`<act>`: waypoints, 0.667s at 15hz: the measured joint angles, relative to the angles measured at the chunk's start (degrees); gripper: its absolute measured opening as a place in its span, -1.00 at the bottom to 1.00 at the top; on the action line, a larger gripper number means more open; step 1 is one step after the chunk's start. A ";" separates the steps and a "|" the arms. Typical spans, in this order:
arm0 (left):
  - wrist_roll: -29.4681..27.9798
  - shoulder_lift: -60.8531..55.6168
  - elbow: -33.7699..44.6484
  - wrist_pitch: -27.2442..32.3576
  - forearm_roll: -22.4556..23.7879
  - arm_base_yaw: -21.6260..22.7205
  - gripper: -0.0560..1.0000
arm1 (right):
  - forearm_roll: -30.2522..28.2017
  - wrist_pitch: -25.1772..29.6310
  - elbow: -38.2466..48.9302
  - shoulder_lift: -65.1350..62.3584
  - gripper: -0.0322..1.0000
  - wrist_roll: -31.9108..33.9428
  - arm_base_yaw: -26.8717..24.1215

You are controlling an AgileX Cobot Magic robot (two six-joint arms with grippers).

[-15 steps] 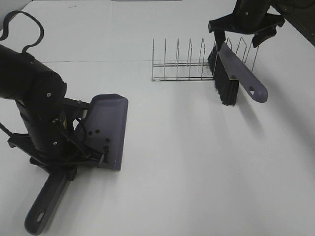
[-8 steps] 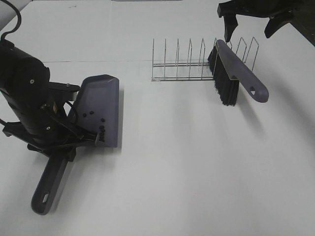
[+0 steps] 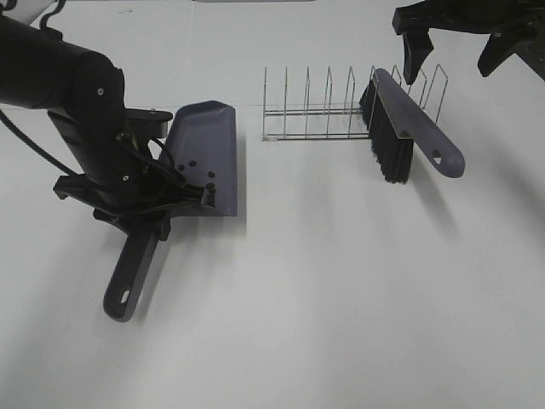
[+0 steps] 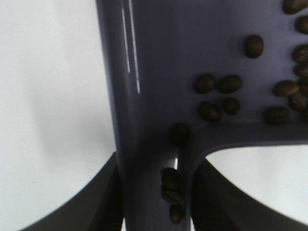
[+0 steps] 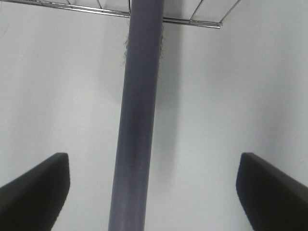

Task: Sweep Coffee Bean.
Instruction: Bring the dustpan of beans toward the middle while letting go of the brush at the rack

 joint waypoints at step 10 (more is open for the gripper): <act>4.07 5.33 -1.15 0.92 -6.19 -0.06 -0.09 | 0.34 0.06 5.44 -4.98 0.67 0.00 0.00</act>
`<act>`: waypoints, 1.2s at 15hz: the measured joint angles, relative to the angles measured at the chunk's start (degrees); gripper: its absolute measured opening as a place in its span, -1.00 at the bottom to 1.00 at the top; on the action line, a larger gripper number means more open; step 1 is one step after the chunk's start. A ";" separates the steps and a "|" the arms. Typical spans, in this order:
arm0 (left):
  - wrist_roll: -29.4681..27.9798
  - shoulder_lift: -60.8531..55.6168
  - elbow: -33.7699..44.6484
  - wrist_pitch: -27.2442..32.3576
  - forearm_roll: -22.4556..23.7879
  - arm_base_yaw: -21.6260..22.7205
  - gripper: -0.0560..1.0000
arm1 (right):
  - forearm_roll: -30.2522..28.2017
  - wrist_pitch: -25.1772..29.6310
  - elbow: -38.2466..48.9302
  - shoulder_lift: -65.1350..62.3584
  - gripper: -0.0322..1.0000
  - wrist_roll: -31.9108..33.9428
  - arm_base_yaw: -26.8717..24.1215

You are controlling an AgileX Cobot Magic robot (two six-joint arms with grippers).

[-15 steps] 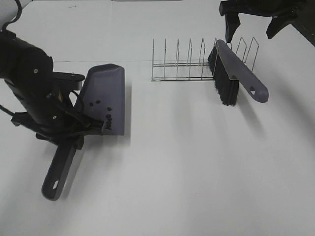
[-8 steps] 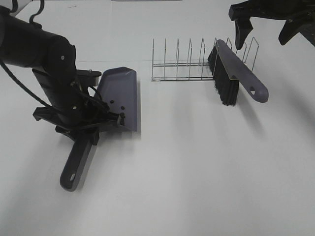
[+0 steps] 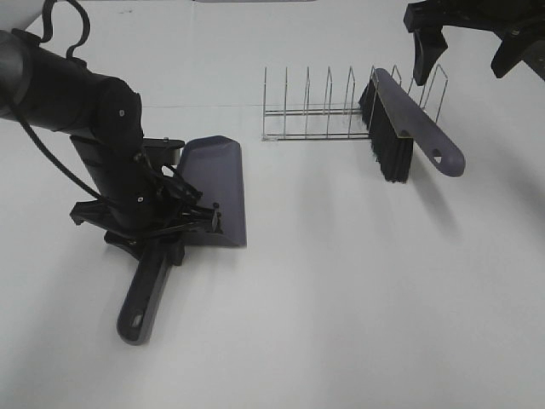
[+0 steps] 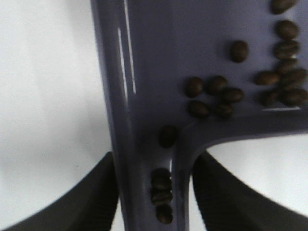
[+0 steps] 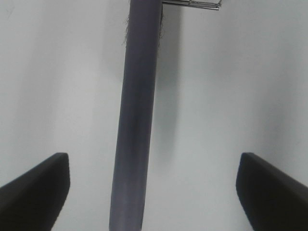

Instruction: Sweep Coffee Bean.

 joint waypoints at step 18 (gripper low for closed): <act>-3.50 -59.36 11.97 28.53 14.50 9.63 0.55 | 2.81 -4.01 47.73 -43.26 0.67 0.00 0.00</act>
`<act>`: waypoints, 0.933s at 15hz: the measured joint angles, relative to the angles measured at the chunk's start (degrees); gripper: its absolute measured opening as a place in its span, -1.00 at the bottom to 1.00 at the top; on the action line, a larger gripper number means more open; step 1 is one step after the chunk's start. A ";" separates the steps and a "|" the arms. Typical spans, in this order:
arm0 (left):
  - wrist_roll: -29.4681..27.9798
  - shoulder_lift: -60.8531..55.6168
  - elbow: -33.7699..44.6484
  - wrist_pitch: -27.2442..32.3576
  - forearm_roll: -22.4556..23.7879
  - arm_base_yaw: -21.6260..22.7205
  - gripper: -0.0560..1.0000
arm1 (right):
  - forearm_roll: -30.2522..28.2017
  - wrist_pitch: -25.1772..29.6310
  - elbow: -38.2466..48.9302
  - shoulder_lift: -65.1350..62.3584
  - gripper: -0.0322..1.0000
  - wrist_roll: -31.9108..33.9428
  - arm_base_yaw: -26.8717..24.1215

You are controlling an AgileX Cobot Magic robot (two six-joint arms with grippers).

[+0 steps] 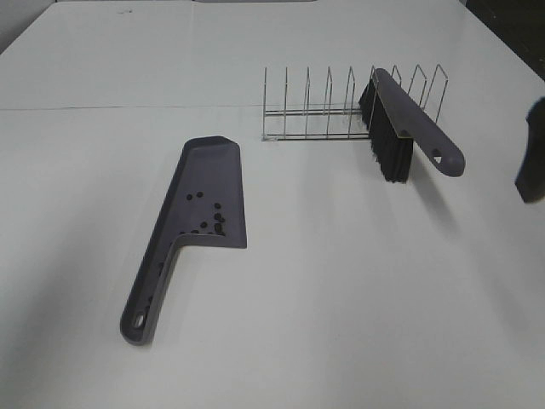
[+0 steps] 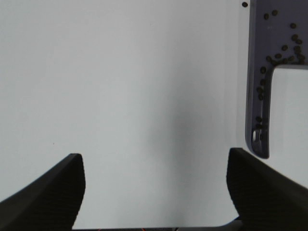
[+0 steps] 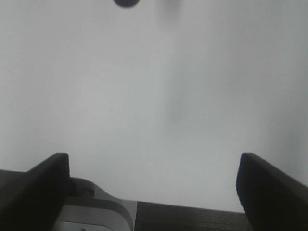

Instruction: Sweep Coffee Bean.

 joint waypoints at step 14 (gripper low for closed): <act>4.18 -49.27 30.60 -8.88 -0.80 0.00 0.55 | 0.69 -5.04 25.90 -55.86 0.67 -7.56 0.00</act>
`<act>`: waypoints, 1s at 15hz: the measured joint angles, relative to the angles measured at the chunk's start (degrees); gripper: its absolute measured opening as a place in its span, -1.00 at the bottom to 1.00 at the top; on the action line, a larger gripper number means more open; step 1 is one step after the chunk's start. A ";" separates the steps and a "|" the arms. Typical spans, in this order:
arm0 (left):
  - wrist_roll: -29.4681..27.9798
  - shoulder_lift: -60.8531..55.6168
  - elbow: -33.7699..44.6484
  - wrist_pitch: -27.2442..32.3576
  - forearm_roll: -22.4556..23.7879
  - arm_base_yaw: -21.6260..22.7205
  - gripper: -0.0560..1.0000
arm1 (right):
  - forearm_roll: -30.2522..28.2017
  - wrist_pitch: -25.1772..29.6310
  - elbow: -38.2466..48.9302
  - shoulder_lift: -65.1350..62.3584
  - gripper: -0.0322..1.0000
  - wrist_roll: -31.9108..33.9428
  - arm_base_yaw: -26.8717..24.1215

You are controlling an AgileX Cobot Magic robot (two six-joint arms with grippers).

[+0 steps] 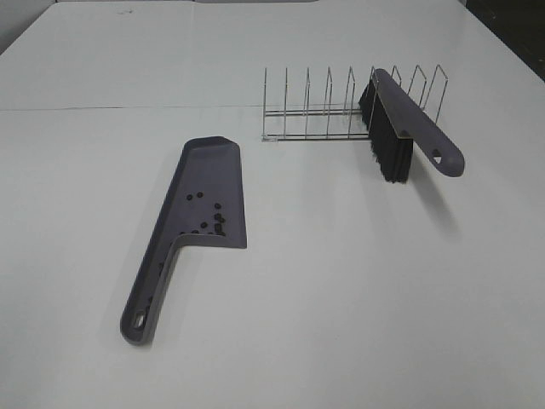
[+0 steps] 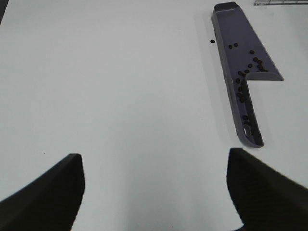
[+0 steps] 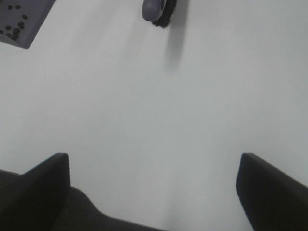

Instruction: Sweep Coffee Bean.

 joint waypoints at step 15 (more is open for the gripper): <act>8.42 -0.34 0.57 -0.29 -2.69 0.46 0.55 | 1.03 0.23 0.46 -2.41 0.67 -0.06 -0.74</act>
